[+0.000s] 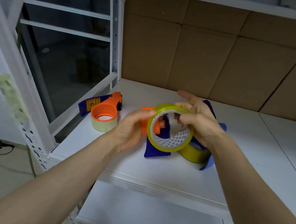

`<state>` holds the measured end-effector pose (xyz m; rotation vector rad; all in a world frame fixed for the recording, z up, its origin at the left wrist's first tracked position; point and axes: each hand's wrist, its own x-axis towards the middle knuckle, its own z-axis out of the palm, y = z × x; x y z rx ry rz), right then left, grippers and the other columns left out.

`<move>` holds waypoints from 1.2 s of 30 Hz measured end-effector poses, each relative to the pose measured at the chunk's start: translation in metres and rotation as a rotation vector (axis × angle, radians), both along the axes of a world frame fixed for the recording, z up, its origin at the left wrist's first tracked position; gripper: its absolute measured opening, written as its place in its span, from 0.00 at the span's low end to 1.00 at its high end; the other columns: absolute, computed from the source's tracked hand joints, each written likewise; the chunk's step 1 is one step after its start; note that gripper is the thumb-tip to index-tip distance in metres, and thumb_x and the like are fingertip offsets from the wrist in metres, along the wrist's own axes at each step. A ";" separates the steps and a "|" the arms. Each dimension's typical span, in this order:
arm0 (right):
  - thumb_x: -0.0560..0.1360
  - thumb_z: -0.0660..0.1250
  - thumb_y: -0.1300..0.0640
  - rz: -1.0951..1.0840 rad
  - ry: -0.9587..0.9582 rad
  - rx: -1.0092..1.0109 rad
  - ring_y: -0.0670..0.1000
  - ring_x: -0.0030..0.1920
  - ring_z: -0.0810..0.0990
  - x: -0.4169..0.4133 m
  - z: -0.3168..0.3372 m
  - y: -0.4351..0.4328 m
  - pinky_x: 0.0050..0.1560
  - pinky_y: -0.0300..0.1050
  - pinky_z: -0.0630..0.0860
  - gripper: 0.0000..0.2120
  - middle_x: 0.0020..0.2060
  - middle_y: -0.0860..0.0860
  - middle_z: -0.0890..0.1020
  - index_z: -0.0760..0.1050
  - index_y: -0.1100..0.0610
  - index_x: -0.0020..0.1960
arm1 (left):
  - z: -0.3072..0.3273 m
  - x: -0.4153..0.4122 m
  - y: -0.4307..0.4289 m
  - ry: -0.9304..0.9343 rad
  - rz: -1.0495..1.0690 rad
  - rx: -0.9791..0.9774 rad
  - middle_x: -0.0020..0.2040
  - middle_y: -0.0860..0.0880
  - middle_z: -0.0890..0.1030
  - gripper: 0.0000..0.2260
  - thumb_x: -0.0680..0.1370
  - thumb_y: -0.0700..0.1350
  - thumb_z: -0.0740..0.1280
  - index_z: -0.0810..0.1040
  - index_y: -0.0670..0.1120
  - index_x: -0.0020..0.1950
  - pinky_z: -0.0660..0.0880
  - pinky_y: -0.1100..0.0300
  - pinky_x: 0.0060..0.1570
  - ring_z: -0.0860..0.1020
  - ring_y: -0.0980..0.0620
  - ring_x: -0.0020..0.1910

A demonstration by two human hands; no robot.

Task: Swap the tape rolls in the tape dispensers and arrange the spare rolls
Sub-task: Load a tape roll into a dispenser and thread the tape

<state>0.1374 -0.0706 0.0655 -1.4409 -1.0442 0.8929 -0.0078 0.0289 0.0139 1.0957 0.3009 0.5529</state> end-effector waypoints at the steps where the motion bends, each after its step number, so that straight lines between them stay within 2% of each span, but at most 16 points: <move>1: 0.61 0.61 0.72 0.003 0.044 0.035 0.50 0.40 0.79 0.001 -0.002 0.001 0.39 0.38 0.76 0.37 0.47 0.54 0.79 0.64 0.54 0.68 | -0.001 -0.001 0.001 0.007 -0.011 0.033 0.40 0.45 0.81 0.15 0.63 0.48 0.72 0.79 0.41 0.45 0.77 0.56 0.47 0.80 0.49 0.42; 4: 0.69 0.59 0.77 -0.029 0.064 0.089 0.51 0.49 0.80 0.001 -0.011 0.003 0.47 0.39 0.79 0.31 0.51 0.53 0.79 0.64 0.55 0.68 | 0.001 -0.004 0.000 0.012 -0.018 0.089 0.41 0.46 0.82 0.19 0.62 0.45 0.73 0.78 0.40 0.50 0.77 0.56 0.48 0.80 0.49 0.43; 6: 0.70 0.64 0.72 -0.190 -0.062 0.023 0.50 0.57 0.77 0.000 -0.019 0.006 0.54 0.42 0.76 0.28 0.55 0.52 0.76 0.66 0.56 0.68 | 0.002 -0.006 -0.003 0.040 0.029 0.145 0.44 0.47 0.83 0.24 0.59 0.43 0.75 0.77 0.42 0.53 0.78 0.56 0.49 0.81 0.50 0.46; 7: 0.70 0.67 0.68 -0.272 -0.061 -0.028 0.50 0.58 0.75 -0.001 -0.022 0.006 0.54 0.42 0.73 0.25 0.55 0.51 0.76 0.68 0.57 0.66 | 0.002 -0.006 -0.004 0.068 0.071 0.187 0.44 0.49 0.83 0.25 0.57 0.41 0.76 0.77 0.44 0.53 0.78 0.57 0.49 0.81 0.51 0.47; 10: 0.71 0.64 0.62 -0.247 0.220 -0.086 0.53 0.52 0.73 -0.002 -0.030 0.003 0.49 0.45 0.70 0.04 0.42 0.51 0.78 0.75 0.59 0.45 | 0.002 -0.008 -0.008 0.144 0.146 0.294 0.43 0.54 0.83 0.26 0.58 0.36 0.76 0.76 0.51 0.53 0.78 0.56 0.50 0.81 0.54 0.47; 11: 0.70 0.63 0.60 -0.214 0.310 -0.056 0.54 0.51 0.74 -0.002 -0.032 0.002 0.51 0.48 0.70 0.03 0.42 0.53 0.78 0.75 0.58 0.41 | 0.002 -0.009 -0.009 0.167 0.150 0.325 0.42 0.55 0.83 0.26 0.58 0.36 0.76 0.75 0.52 0.52 0.78 0.58 0.49 0.81 0.55 0.46; 14: 0.71 0.65 0.54 -0.233 0.367 -0.004 0.54 0.52 0.77 0.000 -0.038 0.003 0.59 0.49 0.72 0.09 0.47 0.54 0.81 0.78 0.59 0.46 | 0.004 -0.011 -0.015 0.235 0.145 0.430 0.42 0.55 0.81 0.27 0.61 0.31 0.78 0.74 0.54 0.51 0.78 0.68 0.41 0.80 0.64 0.39; 17: 0.71 0.70 0.54 -0.287 0.349 -0.016 0.57 0.57 0.78 -0.002 -0.043 0.006 0.62 0.53 0.74 0.15 0.53 0.57 0.82 0.79 0.62 0.54 | 0.003 -0.011 -0.018 0.257 0.127 0.487 0.46 0.55 0.79 0.27 0.64 0.30 0.76 0.72 0.55 0.52 0.76 0.71 0.39 0.79 0.68 0.39; 20: 0.73 0.68 0.62 -0.311 0.459 0.027 0.55 0.52 0.79 -0.007 -0.043 0.009 0.57 0.52 0.75 0.06 0.47 0.56 0.82 0.79 0.61 0.49 | -0.002 -0.010 -0.020 0.269 0.114 0.535 0.47 0.54 0.79 0.29 0.63 0.28 0.75 0.72 0.55 0.52 0.78 0.68 0.41 0.79 0.66 0.40; 22: 0.73 0.67 0.65 -0.373 0.554 0.063 0.58 0.54 0.79 -0.012 -0.045 0.011 0.62 0.56 0.74 0.03 0.48 0.59 0.82 0.78 0.61 0.45 | -0.004 -0.008 -0.021 0.275 0.106 0.554 0.48 0.54 0.79 0.30 0.63 0.28 0.76 0.71 0.56 0.53 0.79 0.65 0.42 0.79 0.65 0.41; 23: 0.74 0.67 0.65 -0.403 0.542 0.086 0.60 0.56 0.79 -0.015 -0.046 0.011 0.63 0.58 0.73 0.02 0.50 0.60 0.81 0.78 0.61 0.45 | -0.006 -0.007 -0.020 0.271 0.105 0.559 0.48 0.54 0.79 0.31 0.62 0.29 0.77 0.71 0.56 0.54 0.79 0.65 0.42 0.79 0.65 0.41; 25: 0.74 0.67 0.63 -0.454 0.365 0.121 0.60 0.57 0.79 -0.021 -0.047 0.012 0.61 0.58 0.75 0.04 0.49 0.59 0.82 0.79 0.58 0.43 | -0.007 -0.005 -0.021 0.271 0.096 0.591 0.48 0.56 0.79 0.32 0.60 0.33 0.79 0.71 0.57 0.54 0.78 0.67 0.42 0.79 0.66 0.42; 27: 0.74 0.67 0.62 -0.470 0.151 0.142 0.57 0.53 0.80 -0.028 -0.044 0.011 0.57 0.54 0.77 0.06 0.45 0.55 0.83 0.80 0.54 0.41 | -0.008 -0.004 -0.024 0.285 0.075 0.615 0.49 0.57 0.79 0.33 0.60 0.36 0.80 0.71 0.58 0.57 0.76 0.68 0.44 0.79 0.64 0.45; 29: 0.74 0.67 0.61 -0.484 0.036 0.174 0.52 0.50 0.81 -0.033 -0.041 0.010 0.54 0.49 0.78 0.07 0.43 0.52 0.83 0.79 0.52 0.41 | -0.012 -0.001 -0.025 0.291 0.089 0.613 0.52 0.55 0.79 0.35 0.60 0.38 0.80 0.70 0.55 0.61 0.77 0.66 0.48 0.79 0.60 0.50; 33: 0.75 0.67 0.57 -0.574 0.032 0.175 0.45 0.46 0.78 -0.039 -0.044 0.012 0.53 0.45 0.76 0.03 0.41 0.46 0.81 0.80 0.54 0.47 | -0.017 0.002 -0.030 0.278 0.103 0.601 0.57 0.54 0.78 0.37 0.63 0.39 0.79 0.66 0.55 0.66 0.78 0.62 0.52 0.78 0.56 0.56; 36: 0.75 0.68 0.55 -0.649 0.121 0.162 0.48 0.49 0.79 -0.044 -0.050 0.017 0.55 0.47 0.77 0.04 0.42 0.45 0.81 0.80 0.53 0.47 | -0.019 0.005 -0.033 0.307 0.072 0.658 0.57 0.55 0.78 0.37 0.66 0.39 0.78 0.64 0.52 0.70 0.77 0.63 0.54 0.78 0.56 0.57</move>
